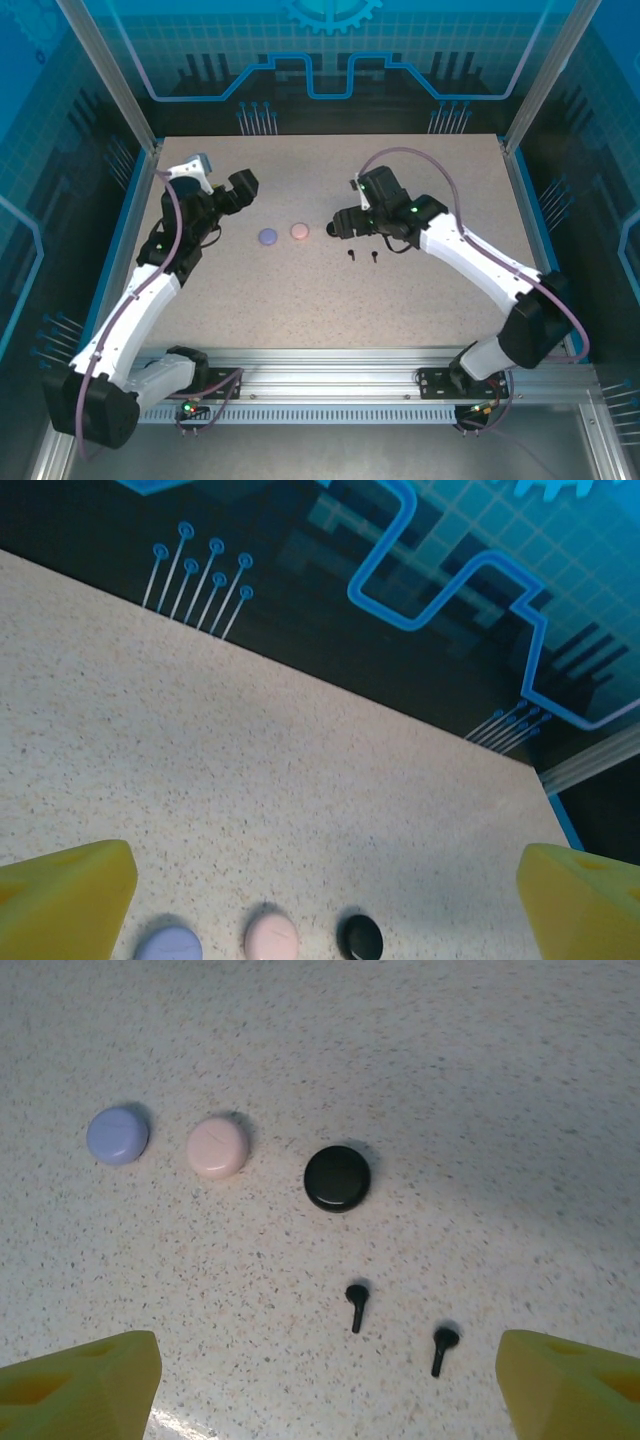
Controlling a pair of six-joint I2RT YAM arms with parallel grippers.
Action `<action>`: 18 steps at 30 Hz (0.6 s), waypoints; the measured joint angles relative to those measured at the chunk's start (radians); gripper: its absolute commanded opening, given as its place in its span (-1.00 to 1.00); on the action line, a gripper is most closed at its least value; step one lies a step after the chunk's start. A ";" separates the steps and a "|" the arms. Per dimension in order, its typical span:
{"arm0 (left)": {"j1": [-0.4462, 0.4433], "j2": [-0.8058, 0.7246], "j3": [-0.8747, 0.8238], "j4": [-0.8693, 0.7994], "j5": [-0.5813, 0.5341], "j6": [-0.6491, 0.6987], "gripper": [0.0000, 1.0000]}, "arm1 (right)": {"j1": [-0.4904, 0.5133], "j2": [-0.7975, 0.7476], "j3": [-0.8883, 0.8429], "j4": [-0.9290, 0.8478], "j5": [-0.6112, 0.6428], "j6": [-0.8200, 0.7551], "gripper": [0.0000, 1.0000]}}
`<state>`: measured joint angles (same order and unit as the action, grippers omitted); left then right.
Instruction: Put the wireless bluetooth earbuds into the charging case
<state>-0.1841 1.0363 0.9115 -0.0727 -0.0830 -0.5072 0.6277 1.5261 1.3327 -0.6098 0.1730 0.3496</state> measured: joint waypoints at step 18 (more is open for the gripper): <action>0.002 -0.046 0.028 -0.056 -0.060 0.010 0.98 | -0.007 0.607 0.453 -0.121 -0.015 -0.168 0.71</action>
<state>-0.1822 0.9905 0.9398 -0.1284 -0.1429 -0.4973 0.6205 2.1334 1.7855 -0.7303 0.1577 0.1818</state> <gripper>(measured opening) 0.987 0.861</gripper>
